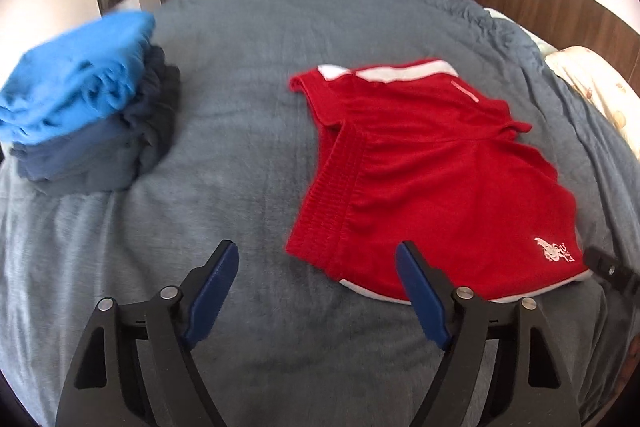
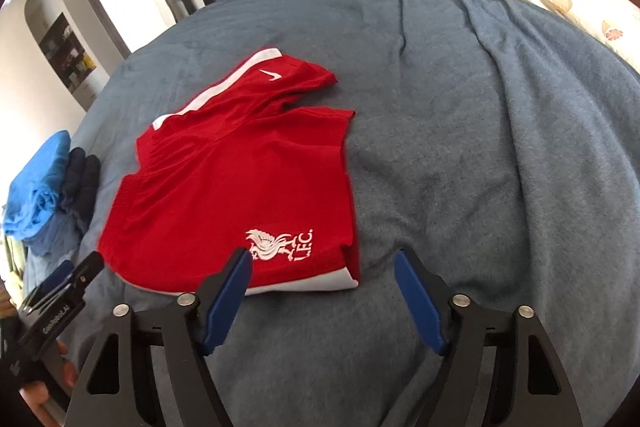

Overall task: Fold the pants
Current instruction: 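Grasp the waistband edge of the red shorts with the left gripper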

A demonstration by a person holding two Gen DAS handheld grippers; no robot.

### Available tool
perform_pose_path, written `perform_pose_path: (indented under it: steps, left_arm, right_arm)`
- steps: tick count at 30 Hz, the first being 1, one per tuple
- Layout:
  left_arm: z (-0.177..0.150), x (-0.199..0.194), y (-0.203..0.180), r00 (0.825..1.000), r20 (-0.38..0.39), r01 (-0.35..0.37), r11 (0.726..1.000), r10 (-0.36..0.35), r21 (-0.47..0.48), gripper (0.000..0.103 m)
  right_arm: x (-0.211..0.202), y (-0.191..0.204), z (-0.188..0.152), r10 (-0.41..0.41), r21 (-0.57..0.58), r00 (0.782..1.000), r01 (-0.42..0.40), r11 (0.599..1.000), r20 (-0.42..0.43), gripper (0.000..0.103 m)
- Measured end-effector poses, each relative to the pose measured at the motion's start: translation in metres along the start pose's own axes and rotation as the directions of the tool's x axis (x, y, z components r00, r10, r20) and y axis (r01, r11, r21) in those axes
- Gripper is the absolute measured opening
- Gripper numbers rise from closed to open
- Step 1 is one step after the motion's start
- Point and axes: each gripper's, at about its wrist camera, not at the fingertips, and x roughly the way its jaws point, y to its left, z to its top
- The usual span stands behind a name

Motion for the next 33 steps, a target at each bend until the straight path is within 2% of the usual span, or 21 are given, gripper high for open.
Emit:
perform_pose_path:
  steps: [3, 8, 13, 15, 17, 22, 25, 30, 33]
  left_arm:
    - [0.0, 0.013, 0.004, 0.999, -0.038, 0.012, 1.0, -0.013, -0.026, 0.073]
    - [-0.005, 0.028, 0.003, 0.995, -0.093, 0.019, 1.0, -0.02, -0.014, 0.065]
    - [-0.007, 0.032, 0.002, 0.995, -0.099, 0.01, 1.0, -0.009, 0.014, 0.061]
    - [-0.008, 0.034, 0.001, 0.995, -0.1, 0.013, 1.0, -0.011, 0.022, 0.059]
    - [-0.009, 0.036, 0.0, 0.994, -0.105, 0.017, 0.999, -0.014, 0.028, 0.053]
    - [-0.009, 0.039, -0.001, 0.993, -0.114, 0.029, 0.999, -0.026, 0.028, 0.028]
    - [-0.008, 0.039, 0.0, 0.992, -0.12, 0.035, 0.999, -0.034, 0.008, 0.025]
    - [0.001, 0.041, 0.0, 0.981, -0.191, 0.036, 0.999, -0.041, -0.03, 0.019]
    - [0.012, 0.042, -0.001, 0.965, -0.26, 0.018, 0.999, -0.029, -0.045, 0.017]
  right_arm:
    - [0.01, -0.001, -0.003, -0.001, -0.009, 1.0, 0.001, 1.0, -0.031, 0.065]
    - [0.02, -0.003, -0.009, -0.01, -0.026, 0.997, 0.008, 1.0, -0.073, 0.061]
    - [0.025, -0.009, -0.014, -0.007, -0.021, 0.995, 0.005, 1.0, -0.096, 0.053]
    - [0.027, -0.012, -0.016, -0.007, -0.014, 0.995, 0.005, 1.0, -0.104, 0.047]
    - [0.028, -0.013, -0.016, -0.008, -0.016, 0.994, 0.007, 1.0, -0.109, 0.044]
    - [0.028, -0.013, -0.016, -0.013, -0.025, 0.993, 0.01, 1.0, -0.119, 0.031]
    - [0.029, -0.013, -0.011, -0.02, -0.026, 0.99, 0.017, 1.0, -0.141, 0.024]
    - [0.031, -0.01, 0.002, -0.042, -0.018, 0.977, 0.039, 0.999, -0.21, 0.016]
    - [0.029, -0.007, 0.012, -0.056, -0.014, 0.965, 0.054, 0.998, -0.257, 0.012]
